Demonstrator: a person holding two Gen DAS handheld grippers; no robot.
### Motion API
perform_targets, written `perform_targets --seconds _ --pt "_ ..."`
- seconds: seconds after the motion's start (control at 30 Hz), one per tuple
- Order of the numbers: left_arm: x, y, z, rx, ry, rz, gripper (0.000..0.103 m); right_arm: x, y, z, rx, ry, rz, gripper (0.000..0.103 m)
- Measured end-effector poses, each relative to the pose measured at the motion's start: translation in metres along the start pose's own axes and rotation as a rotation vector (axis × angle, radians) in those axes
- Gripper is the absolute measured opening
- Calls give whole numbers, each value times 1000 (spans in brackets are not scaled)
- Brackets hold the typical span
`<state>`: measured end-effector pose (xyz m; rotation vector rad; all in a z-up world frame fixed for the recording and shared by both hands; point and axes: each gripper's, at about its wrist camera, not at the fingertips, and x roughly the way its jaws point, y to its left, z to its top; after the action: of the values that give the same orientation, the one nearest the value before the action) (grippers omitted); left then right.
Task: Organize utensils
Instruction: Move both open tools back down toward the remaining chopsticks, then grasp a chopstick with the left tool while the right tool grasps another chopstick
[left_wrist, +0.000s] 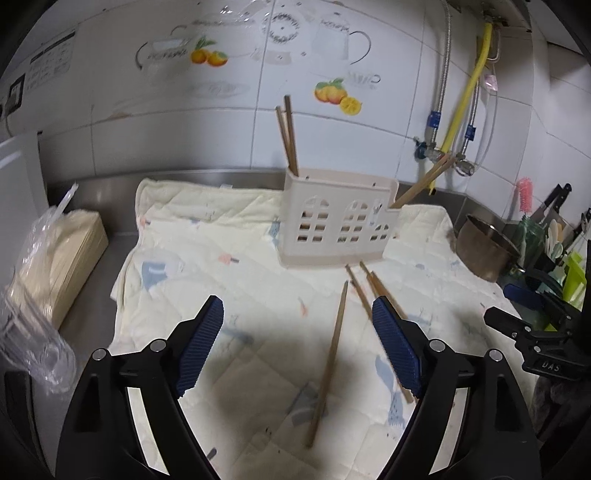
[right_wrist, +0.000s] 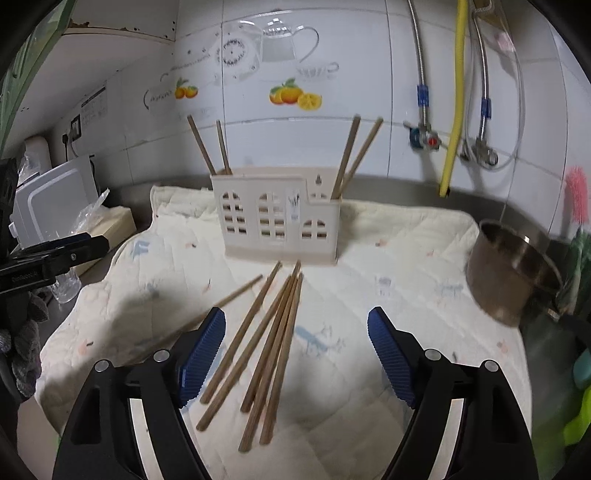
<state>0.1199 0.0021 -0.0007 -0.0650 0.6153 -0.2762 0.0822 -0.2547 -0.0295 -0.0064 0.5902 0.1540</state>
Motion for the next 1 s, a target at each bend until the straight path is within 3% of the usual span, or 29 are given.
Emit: perform_targets --seconds 0.53,0.83,1.0 --pt "5 16 -33 -51 72 36 85 14 -5 -39 30 106 -7 76" --pt "6 25 -43 -78 93 59 85 23 -1 -50 38 152 9 68" --pt "6 26 -45 -80 98 59 85 29 2 -55 38 180 20 56"
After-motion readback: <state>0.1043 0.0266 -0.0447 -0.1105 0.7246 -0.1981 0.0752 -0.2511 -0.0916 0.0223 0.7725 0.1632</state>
